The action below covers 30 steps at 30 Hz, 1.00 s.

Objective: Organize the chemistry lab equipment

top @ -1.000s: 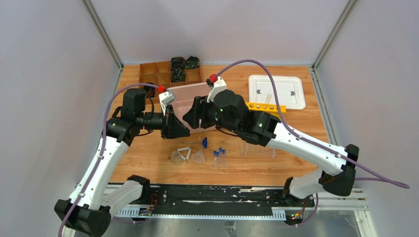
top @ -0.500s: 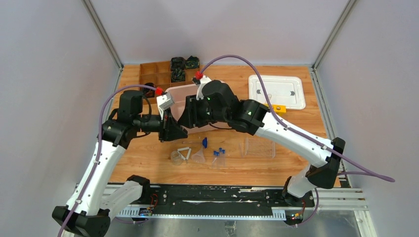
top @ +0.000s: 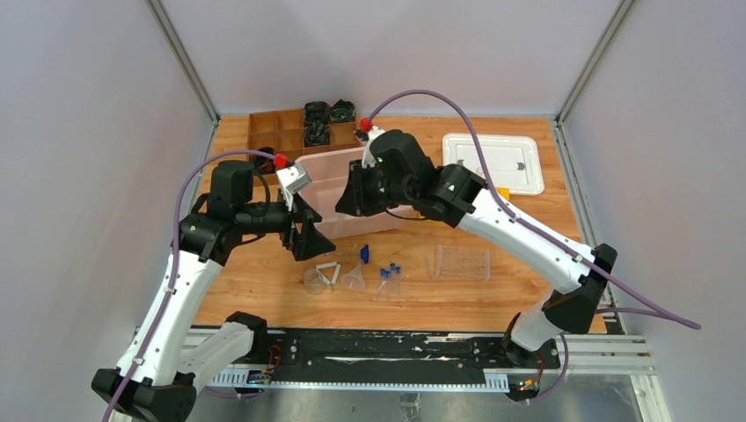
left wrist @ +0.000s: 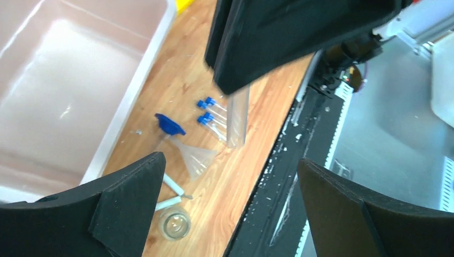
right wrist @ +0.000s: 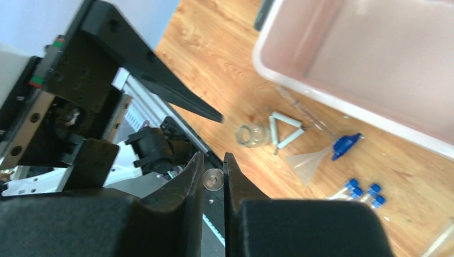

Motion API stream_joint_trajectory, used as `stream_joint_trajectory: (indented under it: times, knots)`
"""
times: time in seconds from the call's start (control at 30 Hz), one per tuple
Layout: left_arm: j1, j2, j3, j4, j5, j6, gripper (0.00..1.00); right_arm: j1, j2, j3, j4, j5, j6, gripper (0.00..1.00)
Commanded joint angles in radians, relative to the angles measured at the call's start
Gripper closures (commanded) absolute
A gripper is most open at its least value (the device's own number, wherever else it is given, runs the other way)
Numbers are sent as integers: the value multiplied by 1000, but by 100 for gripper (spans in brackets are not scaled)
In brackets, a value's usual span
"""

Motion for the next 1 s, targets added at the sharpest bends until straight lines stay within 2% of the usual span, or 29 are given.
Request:
stream_joint_trajectory:
  times: [0.0,0.27,0.47,0.67,0.97]
  knots:
    - [-5,8,51,-21,-149,4,0,-71,-81,0,-78,73,-81,100]
    - [-4,83,68,-92,-295,13,0,-173,-241,-158,-124,384,-244,100]
    - [-4,134,110,-146,-401,25,0,-228,-362,-387,4,539,-325,100]
    - [-4,140,91,-147,-426,16,0,-261,-426,-598,215,593,-390,100]
    - [-4,119,82,-157,-454,36,0,-332,-414,-741,409,634,-409,100]
